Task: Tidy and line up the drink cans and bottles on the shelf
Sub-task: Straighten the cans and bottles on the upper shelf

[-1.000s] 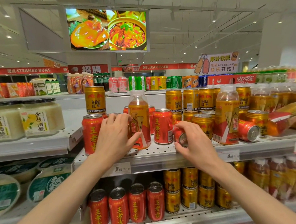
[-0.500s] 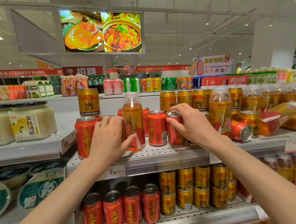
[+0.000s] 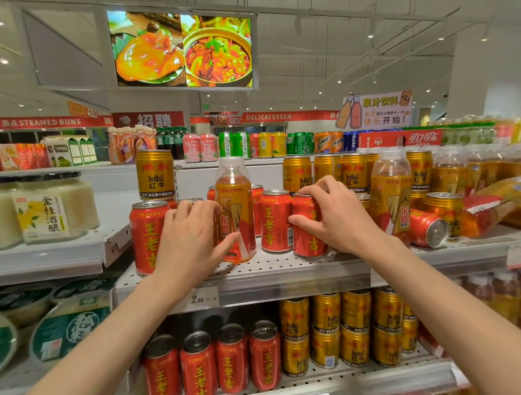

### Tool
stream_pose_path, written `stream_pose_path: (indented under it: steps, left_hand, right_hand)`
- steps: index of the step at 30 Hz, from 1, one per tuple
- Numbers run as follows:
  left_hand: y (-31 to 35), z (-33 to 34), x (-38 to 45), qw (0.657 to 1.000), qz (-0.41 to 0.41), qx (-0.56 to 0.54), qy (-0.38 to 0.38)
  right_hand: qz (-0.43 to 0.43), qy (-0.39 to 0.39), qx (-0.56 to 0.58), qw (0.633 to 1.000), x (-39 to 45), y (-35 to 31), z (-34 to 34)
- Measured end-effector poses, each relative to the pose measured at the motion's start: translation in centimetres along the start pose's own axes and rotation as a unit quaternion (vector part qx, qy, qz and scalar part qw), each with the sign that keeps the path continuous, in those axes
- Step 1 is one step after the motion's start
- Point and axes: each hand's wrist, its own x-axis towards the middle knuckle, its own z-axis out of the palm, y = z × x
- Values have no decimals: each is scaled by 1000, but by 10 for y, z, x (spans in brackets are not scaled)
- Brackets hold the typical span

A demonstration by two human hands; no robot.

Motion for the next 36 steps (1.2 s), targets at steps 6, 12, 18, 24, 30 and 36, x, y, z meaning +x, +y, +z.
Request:
stream_pose_path:
  steps: [6,12,18,24,30,36]
  left_hand:
    - [4,-2,-3,1000,-13,-17,7]
    - [2,-12,-9,993,-20,-112,-11]
    - [5,-39,-46,970,-30,-237,45]
    - [11,-50,-128,887,-142,-436,-49]
    - [26,-34,-196,813,-251,-512,-114]
    - [78,-12,-206,805,-280,-506,-133]
  right_hand:
    - [21,51,24,998,-10,-5,14]
    - [50,45,86,994,-26,-11,7]
    - [105,79,176,976,-82,-36,-5]
    - [269,27,329,905,-173,-50,18]
    - [345,-16,346,872,-245,-45,43]
    - [350,-24,337,874,-266,4,34]
